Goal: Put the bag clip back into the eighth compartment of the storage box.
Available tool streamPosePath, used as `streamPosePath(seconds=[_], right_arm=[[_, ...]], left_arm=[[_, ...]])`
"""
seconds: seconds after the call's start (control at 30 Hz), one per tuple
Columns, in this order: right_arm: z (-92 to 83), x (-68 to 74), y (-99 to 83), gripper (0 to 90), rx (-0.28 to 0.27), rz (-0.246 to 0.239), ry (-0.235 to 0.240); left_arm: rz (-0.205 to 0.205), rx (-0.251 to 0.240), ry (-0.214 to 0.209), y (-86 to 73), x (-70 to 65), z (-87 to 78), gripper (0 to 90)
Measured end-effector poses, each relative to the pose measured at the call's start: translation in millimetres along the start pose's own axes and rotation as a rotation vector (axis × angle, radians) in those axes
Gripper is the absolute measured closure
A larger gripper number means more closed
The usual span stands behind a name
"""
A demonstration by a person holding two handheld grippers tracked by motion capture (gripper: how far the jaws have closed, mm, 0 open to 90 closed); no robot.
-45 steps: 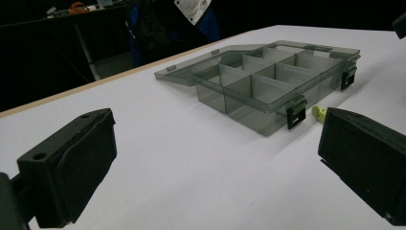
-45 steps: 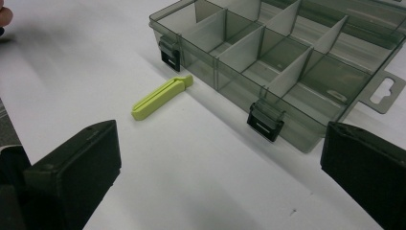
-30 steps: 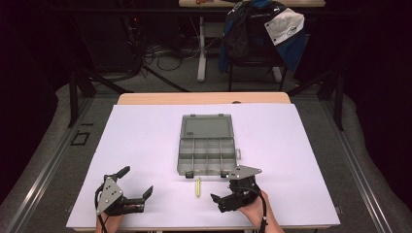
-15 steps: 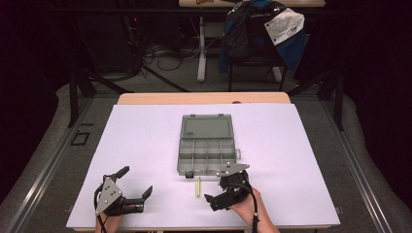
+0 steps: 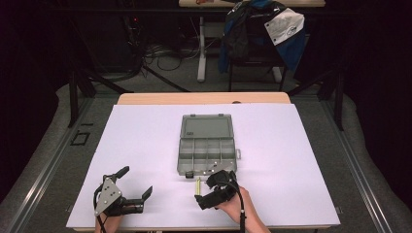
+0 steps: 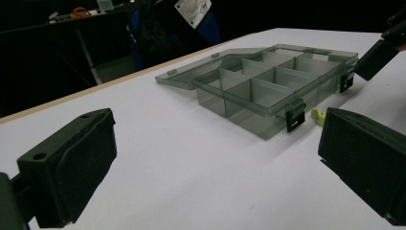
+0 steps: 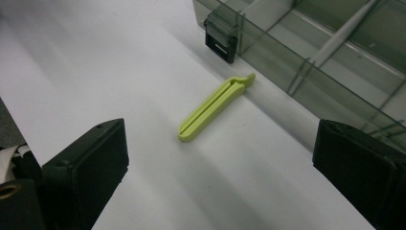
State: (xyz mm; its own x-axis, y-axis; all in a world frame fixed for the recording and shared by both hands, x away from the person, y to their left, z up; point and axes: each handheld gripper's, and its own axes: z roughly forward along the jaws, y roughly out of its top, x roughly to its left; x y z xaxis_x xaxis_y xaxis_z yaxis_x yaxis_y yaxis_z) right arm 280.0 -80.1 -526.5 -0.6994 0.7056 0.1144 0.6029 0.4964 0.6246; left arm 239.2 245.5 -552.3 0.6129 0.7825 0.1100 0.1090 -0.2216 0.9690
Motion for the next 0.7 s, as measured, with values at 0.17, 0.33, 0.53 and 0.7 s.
streamPosePath(seconds=[0.17,0.33,0.53,0.7], right_arm=[[11.5,2.8,5.3,12.0,0.02,0.009,0.011],[20.5,3.5,10.1,21.3,0.045,0.021,0.005],[29.7,3.7,12.0,36.1,0.07,0.049,-0.012],[32.1,4.2,14.3,50.9,0.057,0.06,-0.024]], left_arm=[[0.007,0.0,0.002,0.6,-0.1,-0.6,0.0],[0.008,0.002,0.003,0.5,-0.5,-0.4,0.0],[0.011,0.001,0.006,0.5,0.0,-1.4,0.0],[0.008,0.0,0.002,0.6,-1.2,-0.7,0.0]])
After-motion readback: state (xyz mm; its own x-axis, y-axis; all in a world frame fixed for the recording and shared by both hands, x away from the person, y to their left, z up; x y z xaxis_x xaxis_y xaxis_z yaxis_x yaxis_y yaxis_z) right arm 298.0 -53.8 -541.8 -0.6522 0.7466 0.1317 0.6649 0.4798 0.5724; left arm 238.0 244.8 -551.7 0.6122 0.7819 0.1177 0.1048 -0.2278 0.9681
